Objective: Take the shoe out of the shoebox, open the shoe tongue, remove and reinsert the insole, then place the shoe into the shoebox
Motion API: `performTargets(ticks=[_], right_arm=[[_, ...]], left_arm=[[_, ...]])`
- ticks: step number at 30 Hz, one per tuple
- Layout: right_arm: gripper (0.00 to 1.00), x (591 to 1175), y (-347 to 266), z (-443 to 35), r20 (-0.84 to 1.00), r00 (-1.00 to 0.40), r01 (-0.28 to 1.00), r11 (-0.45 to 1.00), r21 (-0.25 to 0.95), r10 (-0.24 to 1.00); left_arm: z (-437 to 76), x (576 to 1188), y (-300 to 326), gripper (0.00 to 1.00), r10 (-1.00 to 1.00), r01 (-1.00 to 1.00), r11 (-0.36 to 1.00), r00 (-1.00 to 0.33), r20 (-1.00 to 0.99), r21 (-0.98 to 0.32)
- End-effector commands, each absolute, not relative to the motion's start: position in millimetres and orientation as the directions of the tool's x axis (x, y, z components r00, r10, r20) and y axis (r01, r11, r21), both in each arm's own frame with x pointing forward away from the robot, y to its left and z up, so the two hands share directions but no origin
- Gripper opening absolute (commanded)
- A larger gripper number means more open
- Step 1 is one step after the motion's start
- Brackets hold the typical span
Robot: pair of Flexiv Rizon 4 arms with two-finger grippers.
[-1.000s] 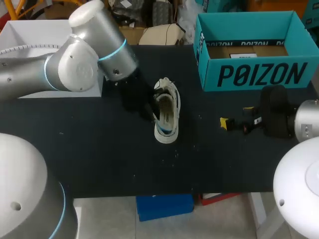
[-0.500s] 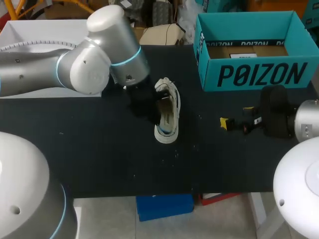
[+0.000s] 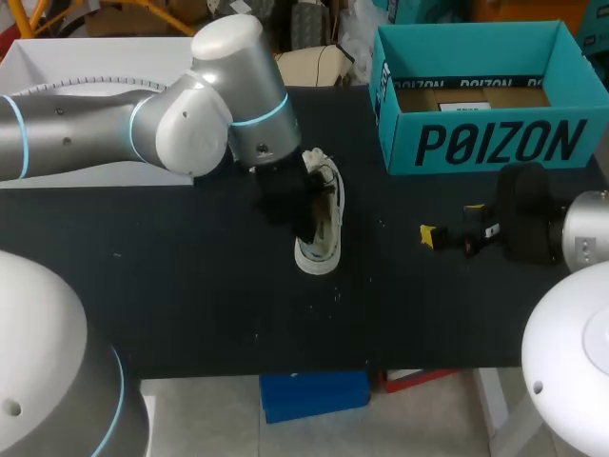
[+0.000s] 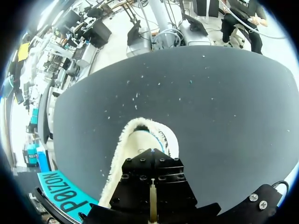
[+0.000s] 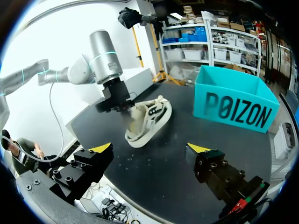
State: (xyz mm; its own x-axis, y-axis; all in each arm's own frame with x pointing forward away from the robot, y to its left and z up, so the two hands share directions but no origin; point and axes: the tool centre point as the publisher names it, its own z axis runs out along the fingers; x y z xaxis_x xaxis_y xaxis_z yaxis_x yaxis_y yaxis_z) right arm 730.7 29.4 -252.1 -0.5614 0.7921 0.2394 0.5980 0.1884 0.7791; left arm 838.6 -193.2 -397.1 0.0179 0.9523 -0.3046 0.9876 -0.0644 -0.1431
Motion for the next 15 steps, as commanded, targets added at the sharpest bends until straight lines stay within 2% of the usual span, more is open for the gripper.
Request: performTargets(ticks=[1, 10, 15], right_arm=[[1.0, 729.8, 30.4, -253.7, 0.239, -0.56, 0.596, 0.185, 0.781, 0.793], [1.0, 729.8, 30.4, -253.7, 0.239, -0.56, 0.596, 0.185, 0.781, 0.793], [1.0, 729.8, 30.4, -253.7, 0.239, -0.56, 0.596, 0.185, 0.781, 0.793]], left_arm=[[-405.5, 844.2, -204.7, 0.0, 0.961, 0.986, -0.067, 0.023, -0.276, -0.152], [-424.3, 842.9, -207.3, 0.0, 0.969, 0.981, -0.069, 0.022, -0.247, -0.182], [-406.1, 845.6, -203.9, 0.0, 0.969, 0.988, -0.064, 0.028, -0.245, -0.143]])
